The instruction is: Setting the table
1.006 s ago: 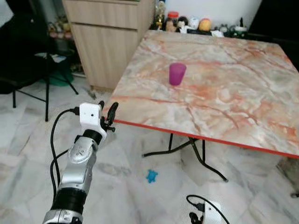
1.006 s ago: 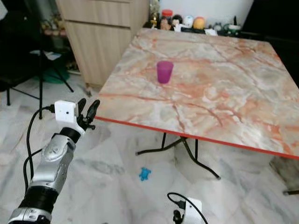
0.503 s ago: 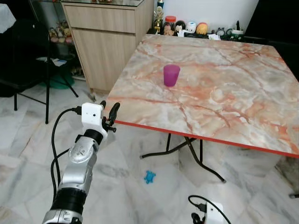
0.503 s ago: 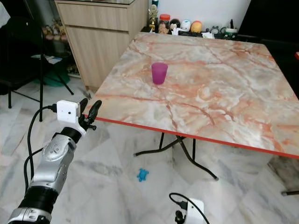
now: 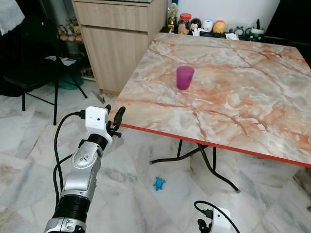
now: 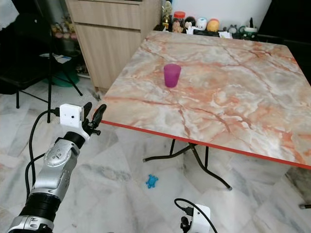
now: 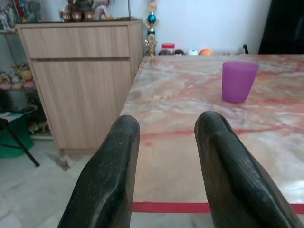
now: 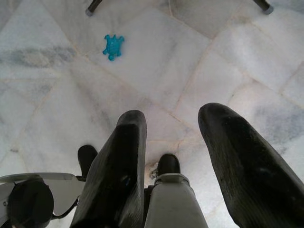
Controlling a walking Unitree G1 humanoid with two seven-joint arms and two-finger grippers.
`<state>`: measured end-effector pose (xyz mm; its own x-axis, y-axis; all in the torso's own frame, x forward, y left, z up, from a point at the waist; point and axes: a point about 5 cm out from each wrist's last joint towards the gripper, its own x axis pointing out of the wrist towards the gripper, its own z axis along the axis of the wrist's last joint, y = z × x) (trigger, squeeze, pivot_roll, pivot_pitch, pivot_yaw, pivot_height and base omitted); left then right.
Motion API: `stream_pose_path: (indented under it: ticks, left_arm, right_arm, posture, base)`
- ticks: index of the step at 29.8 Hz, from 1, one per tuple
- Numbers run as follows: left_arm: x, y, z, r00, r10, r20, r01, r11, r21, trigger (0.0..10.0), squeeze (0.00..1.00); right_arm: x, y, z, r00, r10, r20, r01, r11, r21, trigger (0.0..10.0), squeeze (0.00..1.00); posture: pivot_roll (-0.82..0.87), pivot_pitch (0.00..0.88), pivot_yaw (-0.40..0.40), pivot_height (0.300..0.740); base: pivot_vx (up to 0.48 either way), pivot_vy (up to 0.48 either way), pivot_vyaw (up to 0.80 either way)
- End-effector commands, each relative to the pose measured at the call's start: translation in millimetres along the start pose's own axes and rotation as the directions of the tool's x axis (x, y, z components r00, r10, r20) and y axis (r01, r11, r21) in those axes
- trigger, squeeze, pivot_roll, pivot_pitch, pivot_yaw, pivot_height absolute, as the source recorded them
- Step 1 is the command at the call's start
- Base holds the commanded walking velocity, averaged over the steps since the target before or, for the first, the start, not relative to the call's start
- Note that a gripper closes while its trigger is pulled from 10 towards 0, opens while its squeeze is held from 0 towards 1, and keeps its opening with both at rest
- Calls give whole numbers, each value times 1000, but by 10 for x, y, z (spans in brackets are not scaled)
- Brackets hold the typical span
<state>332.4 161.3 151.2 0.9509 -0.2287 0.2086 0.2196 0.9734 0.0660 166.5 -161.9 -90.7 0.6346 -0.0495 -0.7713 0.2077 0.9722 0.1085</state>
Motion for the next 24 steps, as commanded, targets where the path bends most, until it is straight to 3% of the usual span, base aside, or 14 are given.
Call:
stream_pose_path:
  ticks: [1, 7, 24]
  left_arm:
    - [7, 8, 48, 1000, -7, 11, 7, 1000, 4, 10000, 0]
    - [19, 13, 64, 1000, -4, 15, 4, 1000, 0, 10000, 0]
    - [16, 12, 74, 1000, -8, 17, 8, 1000, -4, 10000, 0]
  right_arm:
    - [-8, -23, -33, 1000, -9, -14, 9, 1000, 13, 10000, 0]
    - [-7, -35, -22, 1000, -8, -10, 9, 1000, 15, 10000, 0]
    - [1, -28, 11, 1000, -8, 4, 8, 1000, 1, 10000, 0]
  posture:
    - [164, 31, -29, 740]
    - [162, 33, -33, 740]
    - [163, 34, -34, 740]
  base:
    - [255, 0, 0]
    - [256, 0, -614]
    - [261, 0, 0]
